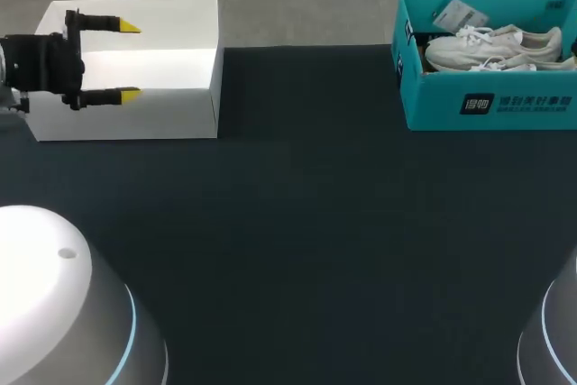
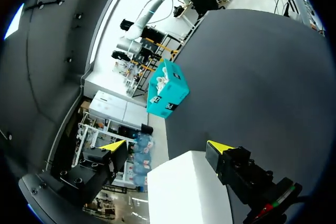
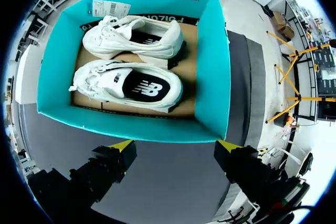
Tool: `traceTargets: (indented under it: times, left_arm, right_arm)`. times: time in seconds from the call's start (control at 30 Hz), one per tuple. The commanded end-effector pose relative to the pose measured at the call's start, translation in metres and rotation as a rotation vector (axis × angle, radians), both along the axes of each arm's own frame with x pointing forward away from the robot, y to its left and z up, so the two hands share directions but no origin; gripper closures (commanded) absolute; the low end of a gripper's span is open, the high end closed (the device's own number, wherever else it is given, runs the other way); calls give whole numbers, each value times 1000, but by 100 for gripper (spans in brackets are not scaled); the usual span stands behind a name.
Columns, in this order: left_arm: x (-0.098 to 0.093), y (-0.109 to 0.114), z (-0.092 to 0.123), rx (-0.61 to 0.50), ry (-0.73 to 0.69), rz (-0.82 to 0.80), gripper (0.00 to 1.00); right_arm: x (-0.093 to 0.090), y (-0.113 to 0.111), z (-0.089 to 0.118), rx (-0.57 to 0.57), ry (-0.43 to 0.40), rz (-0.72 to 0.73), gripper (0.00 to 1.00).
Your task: Take the shoe out of the shoebox, open the shoe tongue, remove and reinsert the insole, then place the shoe into the shoebox
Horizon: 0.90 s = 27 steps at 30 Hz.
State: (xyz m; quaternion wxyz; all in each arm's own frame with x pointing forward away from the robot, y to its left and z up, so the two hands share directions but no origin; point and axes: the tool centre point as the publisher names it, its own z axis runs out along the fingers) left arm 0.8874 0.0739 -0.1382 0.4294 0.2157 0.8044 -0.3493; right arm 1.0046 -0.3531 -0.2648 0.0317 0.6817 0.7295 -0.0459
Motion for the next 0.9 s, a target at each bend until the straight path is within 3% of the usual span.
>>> traceTargets:
  times: [0.03, 0.07, 0.43, 0.5, 0.57, 0.7, 0.9]
  left_arm:
    - [8, -11, 7, -188, 223, 459, 0]
    - [8, -13, 12, -165, 164, 372, 0]
    - [8, -13, 12, -165, 164, 372, 0]
    - [7, -12, 11, -167, 343, 563, 0]
    - [8, -9, 12, -136, 430, 616, 0]
    - [15, -8, 22, -186, 691, 780, 0]
    - [25, 1, 23, -163, 875, 919, 0]
  right_arm:
    - [-20, 1, -2, -8, -83, 17, 0]
    - [-21, 0, -3, -19, -82, 8, 0]
    - [-21, 0, -3, -22, -84, 8, 0]
    - [-21, 0, -3, -22, -84, 8, 0]
    - [-21, 0, -3, -22, -84, 8, 0]
    - [-26, 1, 0, 12, -55, -4, 0]
    - [-45, 0, 5, 19, -58, 3, 0]
